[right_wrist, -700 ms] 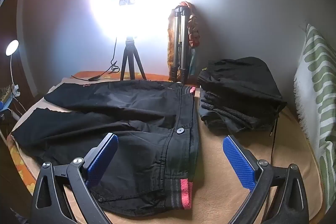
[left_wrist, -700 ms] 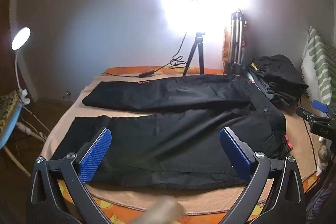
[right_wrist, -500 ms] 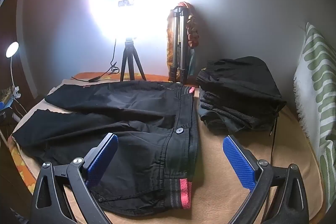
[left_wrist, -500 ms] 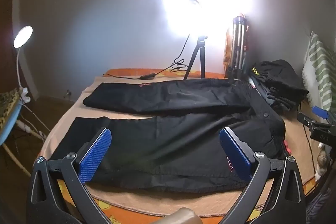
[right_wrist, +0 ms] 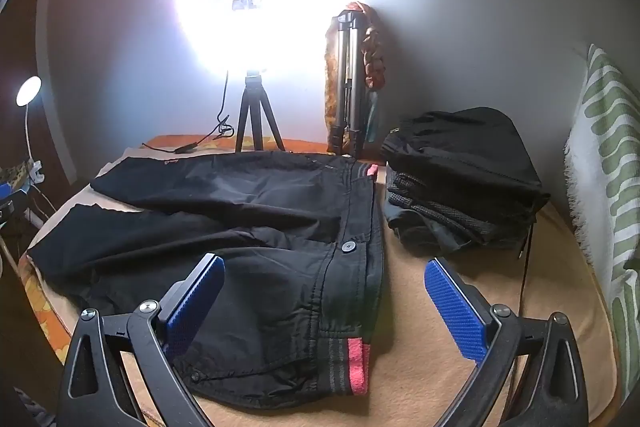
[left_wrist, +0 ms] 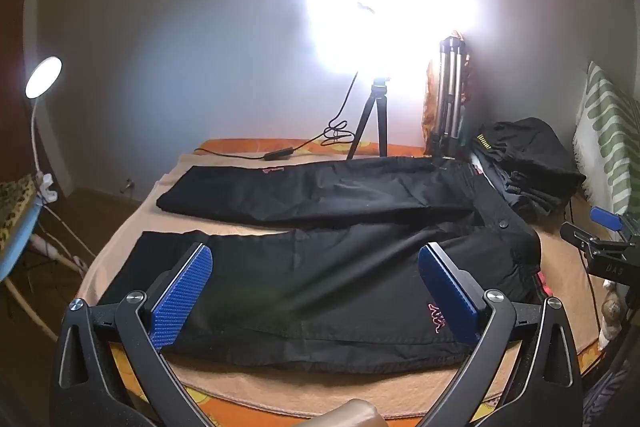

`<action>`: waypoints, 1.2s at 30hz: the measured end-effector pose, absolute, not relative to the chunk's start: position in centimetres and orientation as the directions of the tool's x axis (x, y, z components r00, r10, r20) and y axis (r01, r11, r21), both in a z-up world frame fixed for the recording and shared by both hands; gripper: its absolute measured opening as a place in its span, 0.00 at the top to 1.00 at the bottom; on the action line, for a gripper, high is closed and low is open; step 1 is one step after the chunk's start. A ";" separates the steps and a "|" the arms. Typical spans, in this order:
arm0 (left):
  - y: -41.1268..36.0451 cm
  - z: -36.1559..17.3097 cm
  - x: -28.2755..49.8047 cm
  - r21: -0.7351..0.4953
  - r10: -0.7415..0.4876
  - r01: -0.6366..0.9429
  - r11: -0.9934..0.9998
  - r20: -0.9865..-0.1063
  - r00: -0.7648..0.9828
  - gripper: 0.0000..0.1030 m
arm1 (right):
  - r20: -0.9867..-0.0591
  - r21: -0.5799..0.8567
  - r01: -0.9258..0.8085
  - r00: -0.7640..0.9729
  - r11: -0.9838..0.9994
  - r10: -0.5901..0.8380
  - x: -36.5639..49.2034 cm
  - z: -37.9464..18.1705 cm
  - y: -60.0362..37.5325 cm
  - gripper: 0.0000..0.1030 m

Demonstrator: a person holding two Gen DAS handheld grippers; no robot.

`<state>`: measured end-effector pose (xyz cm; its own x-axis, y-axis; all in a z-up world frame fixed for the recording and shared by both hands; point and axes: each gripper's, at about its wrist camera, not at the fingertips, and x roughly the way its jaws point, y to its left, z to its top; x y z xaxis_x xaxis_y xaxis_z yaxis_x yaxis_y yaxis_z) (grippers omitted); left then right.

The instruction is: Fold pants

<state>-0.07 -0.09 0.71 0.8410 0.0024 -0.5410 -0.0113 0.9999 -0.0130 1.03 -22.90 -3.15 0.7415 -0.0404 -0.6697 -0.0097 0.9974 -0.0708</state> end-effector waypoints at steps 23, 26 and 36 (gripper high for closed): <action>0.1 1.2 0.0 -0.003 0.011 -0.015 1.000 -0.528 0.849 0.00 | -0.671 -0.071 -0.018 0.741 0.997 -0.034 1.1 -3.3 -22.5 0.02; 0.0 1.2 -0.1 0.001 0.014 -0.016 1.000 -0.523 0.852 0.00 | -0.673 -0.071 -0.019 0.739 0.997 -0.033 1.0 -3.4 -22.4 0.02; 0.0 1.1 -0.3 0.000 0.013 -0.016 1.000 -0.521 0.854 0.00 | -0.675 -0.068 -0.022 0.737 0.997 -0.030 1.0 -3.5 -22.3 0.02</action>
<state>-0.32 -0.02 1.11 0.8535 0.0131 -0.5209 -0.0156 0.9999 -0.0004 0.97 -22.30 -3.51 0.7375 -0.0298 -0.6747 -0.0217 0.9975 -0.0677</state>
